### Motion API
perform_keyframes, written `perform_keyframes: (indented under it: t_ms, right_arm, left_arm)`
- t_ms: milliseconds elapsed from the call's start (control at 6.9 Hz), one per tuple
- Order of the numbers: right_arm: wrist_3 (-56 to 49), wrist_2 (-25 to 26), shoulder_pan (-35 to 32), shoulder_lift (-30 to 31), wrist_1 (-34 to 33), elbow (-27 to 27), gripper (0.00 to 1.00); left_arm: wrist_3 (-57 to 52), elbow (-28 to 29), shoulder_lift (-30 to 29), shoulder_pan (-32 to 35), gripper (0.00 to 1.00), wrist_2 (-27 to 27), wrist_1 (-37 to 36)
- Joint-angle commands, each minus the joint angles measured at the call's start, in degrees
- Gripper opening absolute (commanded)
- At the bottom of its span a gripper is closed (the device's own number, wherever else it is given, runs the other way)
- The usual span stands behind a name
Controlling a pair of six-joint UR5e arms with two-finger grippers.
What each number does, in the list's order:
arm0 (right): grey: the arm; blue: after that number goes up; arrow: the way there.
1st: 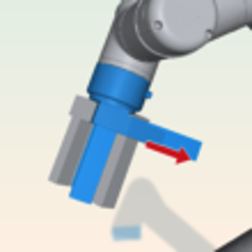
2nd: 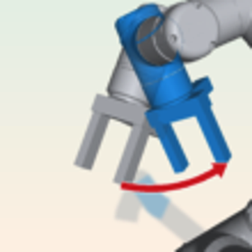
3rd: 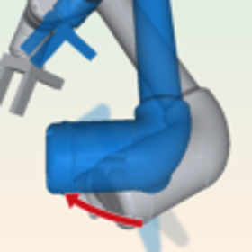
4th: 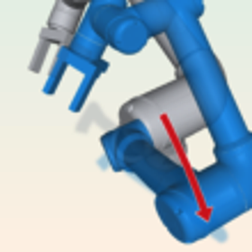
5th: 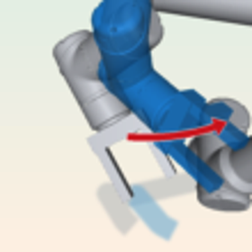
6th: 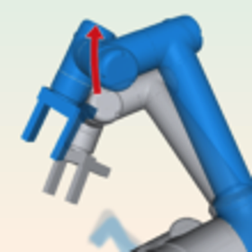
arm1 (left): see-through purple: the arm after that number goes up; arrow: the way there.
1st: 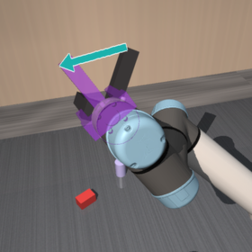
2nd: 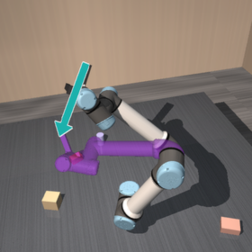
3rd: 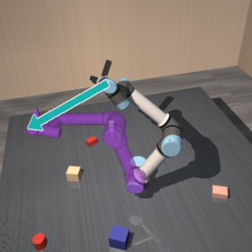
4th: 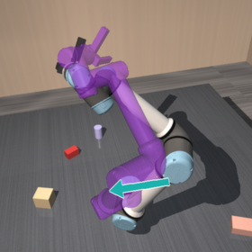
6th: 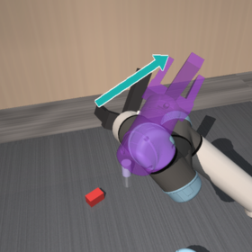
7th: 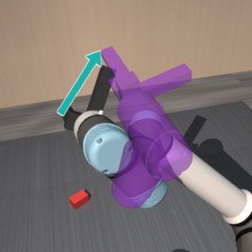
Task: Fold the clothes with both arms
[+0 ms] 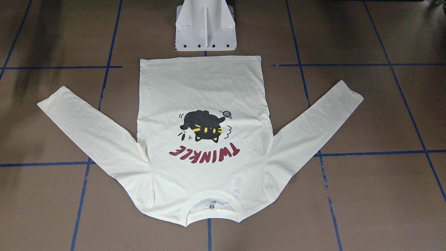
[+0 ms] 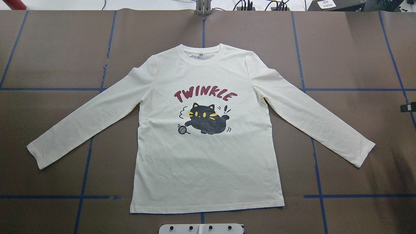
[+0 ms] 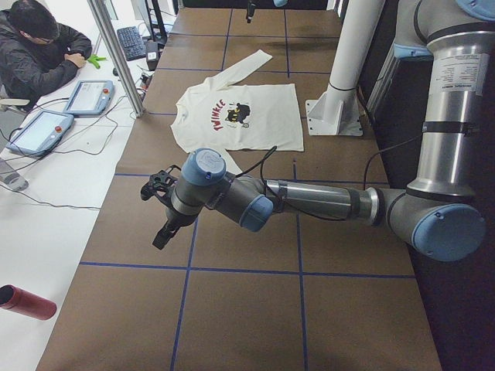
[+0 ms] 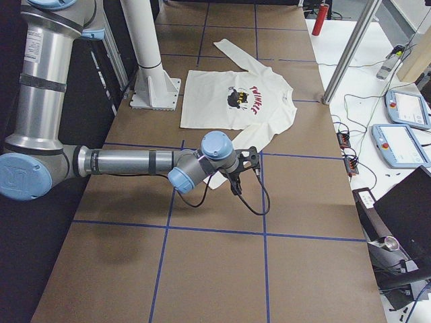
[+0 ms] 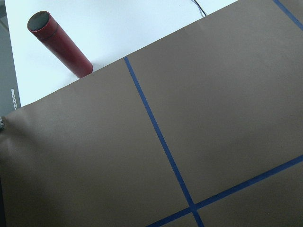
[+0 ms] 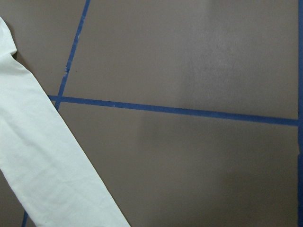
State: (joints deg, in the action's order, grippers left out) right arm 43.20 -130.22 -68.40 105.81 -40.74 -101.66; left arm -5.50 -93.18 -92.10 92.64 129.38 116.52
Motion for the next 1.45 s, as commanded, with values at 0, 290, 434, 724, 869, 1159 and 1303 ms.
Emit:
perform_keyframes:
  t_ms: [0,290,434,724,869,1159,1303]
  right_arm:
    - [12.31,9.77,11.4,1.5,2.15,-0.03,0.72]
    - [16.46,10.78,15.57,2.29,2.41,-0.03,0.65]
    - [18.82,11.39,16.45,2.9,2.5,-0.12,0.63]
    - [22.36,14.37,19.35,2.91,2.5,-0.03,0.61]
    - [22.45,14.47,19.53,2.91,2.5,0.05,0.6]
    - [22.54,14.82,20.84,2.82,2.5,0.58,0.56]
    - [22.54,15.95,21.98,2.65,2.5,1.28,0.55]
  left_arm:
    - [-0.04,-0.16,-0.01,0.0,1.0,0.0,0.02]
    - [-0.04,-0.24,0.07,0.0,1.0,0.0,0.02]
    - [-0.04,-0.24,0.16,0.0,1.0,0.0,0.02]
    - [-0.04,-0.24,0.07,0.0,1.0,0.0,0.02]
    - [0.05,-0.24,0.07,0.0,1.0,0.0,0.02]
    - [0.05,-0.16,0.07,0.0,1.0,0.09,0.02]
    - [0.05,0.11,-0.1,0.0,1.0,0.0,0.02]
